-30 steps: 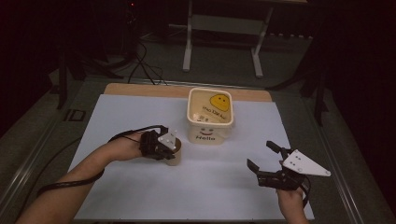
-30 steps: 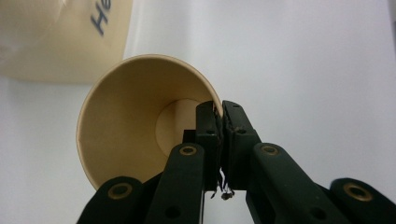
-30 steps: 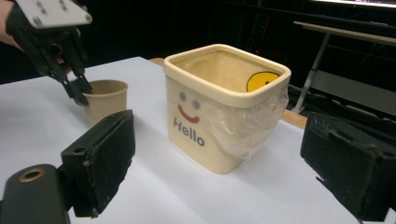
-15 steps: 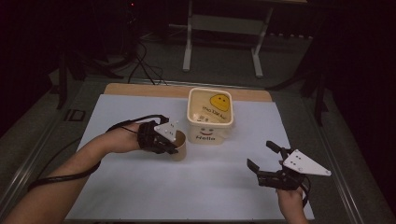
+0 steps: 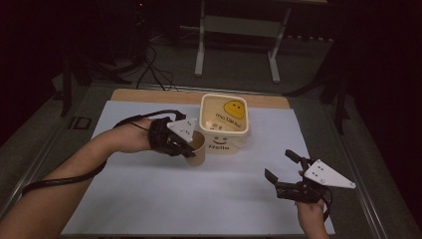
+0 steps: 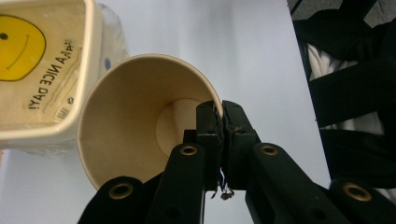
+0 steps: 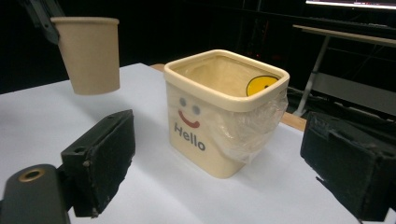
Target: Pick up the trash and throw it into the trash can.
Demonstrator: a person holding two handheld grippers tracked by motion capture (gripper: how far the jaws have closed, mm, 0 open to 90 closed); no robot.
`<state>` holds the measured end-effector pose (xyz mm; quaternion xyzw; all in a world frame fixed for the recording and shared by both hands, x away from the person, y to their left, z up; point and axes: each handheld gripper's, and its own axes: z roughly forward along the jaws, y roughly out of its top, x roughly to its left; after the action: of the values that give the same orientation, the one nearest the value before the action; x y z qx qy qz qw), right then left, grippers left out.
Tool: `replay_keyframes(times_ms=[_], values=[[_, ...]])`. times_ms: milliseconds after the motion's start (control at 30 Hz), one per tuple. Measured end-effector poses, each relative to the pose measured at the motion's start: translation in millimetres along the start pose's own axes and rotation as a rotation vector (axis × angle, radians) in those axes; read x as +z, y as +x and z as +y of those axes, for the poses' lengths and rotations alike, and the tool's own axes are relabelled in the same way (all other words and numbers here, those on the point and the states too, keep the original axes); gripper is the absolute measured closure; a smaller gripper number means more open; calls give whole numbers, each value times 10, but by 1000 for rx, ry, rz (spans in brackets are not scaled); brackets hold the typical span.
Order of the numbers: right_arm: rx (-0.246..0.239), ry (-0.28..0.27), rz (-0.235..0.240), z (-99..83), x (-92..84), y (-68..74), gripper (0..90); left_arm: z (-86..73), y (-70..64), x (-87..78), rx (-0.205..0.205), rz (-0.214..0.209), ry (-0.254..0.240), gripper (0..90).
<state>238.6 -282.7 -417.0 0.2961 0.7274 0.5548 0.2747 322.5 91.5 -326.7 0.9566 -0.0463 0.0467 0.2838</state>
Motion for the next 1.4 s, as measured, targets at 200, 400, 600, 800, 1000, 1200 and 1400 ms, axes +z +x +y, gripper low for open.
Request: replay_keyframes(times_ms=[200,400,600,800,1000,1200,1400], values=[[-6,-6,-6,15,-19,2,101,115,54,-74,11,-5,-16,883],[-2,-4,-5,8,-16,-3,101,235,102,-165,7,5,-23,883],[-6,-1,-4,7,-8,5,101,375,148,-227,30,13,-10,883],[1,-4,-7,13,-20,-4,101,525,212,-282,45,20,-15,882],[0,1,-2,10,-9,-4,102,625,323,-346,42,49,-23,883],[-4,3,0,7,2,3,101,695,478,-407,12,66,-60,882],[4,10,8,-4,21,6,102,772,599,-432,8,82,-58,882]])
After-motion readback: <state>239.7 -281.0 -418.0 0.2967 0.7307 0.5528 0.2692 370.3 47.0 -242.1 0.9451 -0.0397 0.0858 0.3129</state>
